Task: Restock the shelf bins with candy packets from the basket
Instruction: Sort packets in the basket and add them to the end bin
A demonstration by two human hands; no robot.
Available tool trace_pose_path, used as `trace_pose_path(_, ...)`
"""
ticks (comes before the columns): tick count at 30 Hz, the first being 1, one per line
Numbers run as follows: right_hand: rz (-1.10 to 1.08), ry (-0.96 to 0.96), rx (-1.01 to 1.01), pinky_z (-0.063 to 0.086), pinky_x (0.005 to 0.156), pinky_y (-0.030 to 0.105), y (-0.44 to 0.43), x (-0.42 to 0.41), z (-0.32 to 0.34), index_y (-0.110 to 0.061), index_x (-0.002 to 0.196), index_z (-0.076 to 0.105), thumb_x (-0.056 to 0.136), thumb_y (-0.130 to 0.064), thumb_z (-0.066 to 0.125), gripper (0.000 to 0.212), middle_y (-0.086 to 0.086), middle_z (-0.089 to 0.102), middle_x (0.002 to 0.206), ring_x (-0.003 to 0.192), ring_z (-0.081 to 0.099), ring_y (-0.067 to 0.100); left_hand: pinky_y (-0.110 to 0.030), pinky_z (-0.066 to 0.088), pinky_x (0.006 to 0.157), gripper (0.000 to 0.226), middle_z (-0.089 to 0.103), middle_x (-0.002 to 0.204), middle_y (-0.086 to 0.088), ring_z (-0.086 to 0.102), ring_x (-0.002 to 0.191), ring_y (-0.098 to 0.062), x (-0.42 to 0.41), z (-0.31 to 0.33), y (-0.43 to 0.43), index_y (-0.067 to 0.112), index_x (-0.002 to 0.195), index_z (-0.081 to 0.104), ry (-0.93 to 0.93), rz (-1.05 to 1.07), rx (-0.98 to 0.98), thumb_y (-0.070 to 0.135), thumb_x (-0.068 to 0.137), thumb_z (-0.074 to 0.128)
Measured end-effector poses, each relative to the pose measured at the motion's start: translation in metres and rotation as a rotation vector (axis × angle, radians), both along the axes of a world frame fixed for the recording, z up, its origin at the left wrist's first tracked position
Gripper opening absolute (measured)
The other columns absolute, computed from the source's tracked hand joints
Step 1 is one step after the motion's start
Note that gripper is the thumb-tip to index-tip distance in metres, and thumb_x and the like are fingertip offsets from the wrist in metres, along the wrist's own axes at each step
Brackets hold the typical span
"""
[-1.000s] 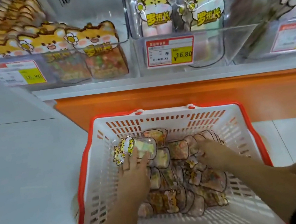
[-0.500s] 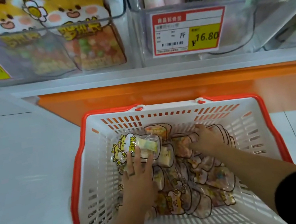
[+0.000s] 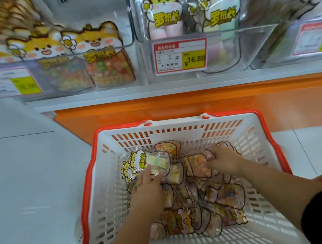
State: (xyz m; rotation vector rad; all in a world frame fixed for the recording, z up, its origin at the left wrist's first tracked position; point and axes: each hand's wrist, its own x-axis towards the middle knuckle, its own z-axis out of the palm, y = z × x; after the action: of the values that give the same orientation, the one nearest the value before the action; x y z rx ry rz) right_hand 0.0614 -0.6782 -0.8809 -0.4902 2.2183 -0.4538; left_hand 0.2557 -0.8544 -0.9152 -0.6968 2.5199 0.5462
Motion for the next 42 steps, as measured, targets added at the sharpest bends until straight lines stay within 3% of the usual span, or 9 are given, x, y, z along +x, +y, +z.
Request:
trace_pose_path(5,0.195,0.115,-0.149,0.05,0.074,0.034,0.001,-0.001,0.071,-0.015,0.104,0.064,0.073,-0.045,0.061,0.044,0.001,0.067,0.095,0.088,0.061,0.02,-0.028,0.052,0.083,0.03,0.064,0.123,0.001,0.063,0.096,-0.01,-0.019,0.057,0.006,0.024,0.126,0.062,0.261,0.105,0.268,0.032,0.103,0.046)
trace_pose_path(8,0.21,0.235,-0.259,0.047,0.074,0.032,-0.001,0.009,0.122,-0.004,0.103,0.061,0.085,-0.029,0.063,0.031,0.007,0.066,0.095,0.088,0.061,0.024,-0.03,0.052,0.084,0.024,0.068,0.111,-0.003,0.062,0.091,-0.011,-0.03,0.114,0.017,0.027,0.099,0.064,0.365,0.342,0.576,0.039,0.104,0.045)
trace_pose_path(13,0.238,0.496,-0.588,0.038,0.061,0.031,0.005,0.042,0.19,-0.024,0.081,0.056,0.09,-0.03,0.066,0.014,-0.008,0.055,0.074,0.07,0.051,0.01,-0.043,0.059,0.079,0.042,0.071,0.118,-0.005,0.072,0.096,-0.027,-0.025,0.199,0.031,0.025,0.121,0.064,0.554,0.916,1.345,0.056,0.097,0.049)
trace_pose_path(16,0.398,0.592,-0.751,0.038,0.076,0.012,0.013,0.062,0.199,-0.026,0.101,0.064,0.087,-0.011,0.071,0.021,-0.012,0.053,0.092,0.083,0.047,-0.002,-0.042,0.06,0.071,0.048,0.072,0.11,-0.011,0.071,0.09,-0.029,-0.014,0.234,0.031,0.009,0.122,0.063,0.58,0.858,1.509,0.046,0.092,0.058)
trace_pose_path(24,0.614,0.661,-0.757,0.037,0.1,0.019,0.011,0.082,0.19,-0.028,0.134,0.052,0.09,-0.036,0.051,0.045,-0.005,0.042,0.13,0.127,0.043,0.014,-0.037,0.05,0.072,0.044,0.066,0.106,-0.019,0.052,0.081,-0.024,0.006,0.239,0.012,0.013,0.133,0.053,0.677,0.755,1.345,0.01,0.091,0.066)
trace_pose_path(28,0.475,0.479,-0.831,0.033,0.11,0.018,0.004,0.082,0.194,-0.038,0.135,0.054,0.082,-0.058,0.068,0.058,-0.016,0.039,0.139,0.136,0.037,0.001,-0.038,0.052,0.077,0.032,0.074,0.11,-0.009,0.068,0.09,-0.02,0.0,0.236,0.01,0.017,0.124,0.062,0.762,0.772,1.239,0.005,0.095,0.061)
trace_pose_path(33,-0.169,0.09,-0.831,0.052,0.077,0.019,-0.008,0.072,0.204,-0.04,0.132,0.048,0.064,-0.057,0.079,0.076,-0.025,0.059,0.113,0.099,0.062,-0.005,-0.058,0.042,0.105,0.029,0.074,0.114,-0.009,0.068,0.108,-0.03,-0.003,0.23,0.012,0.014,0.122,0.062,0.725,0.714,1.165,0.009,0.093,0.065)
trace_pose_path(37,-0.227,0.009,-0.783,0.05,0.064,0.024,-0.011,0.064,0.201,-0.024,0.085,0.064,0.068,-0.044,0.085,0.034,-0.005,0.067,0.079,0.073,0.065,0.016,-0.052,0.049,0.1,0.025,0.074,0.112,-0.001,0.069,0.106,-0.021,-0.004,0.228,0.016,0.024,0.118,0.067,0.717,0.705,1.124,0.028,0.093,0.065)
trace_pose_path(42,-0.359,0.044,-0.834,0.049,0.068,0.023,-0.014,0.057,0.203,-0.016,0.093,0.065,0.084,-0.018,0.078,0.016,0.007,0.074,0.089,0.07,0.068,0.015,-0.046,0.056,0.093,0.023,0.075,0.11,0.003,0.071,0.102,-0.019,-0.003,0.228,0.017,0.023,0.114,0.067,0.723,0.781,1.069,0.032,0.103,0.049)
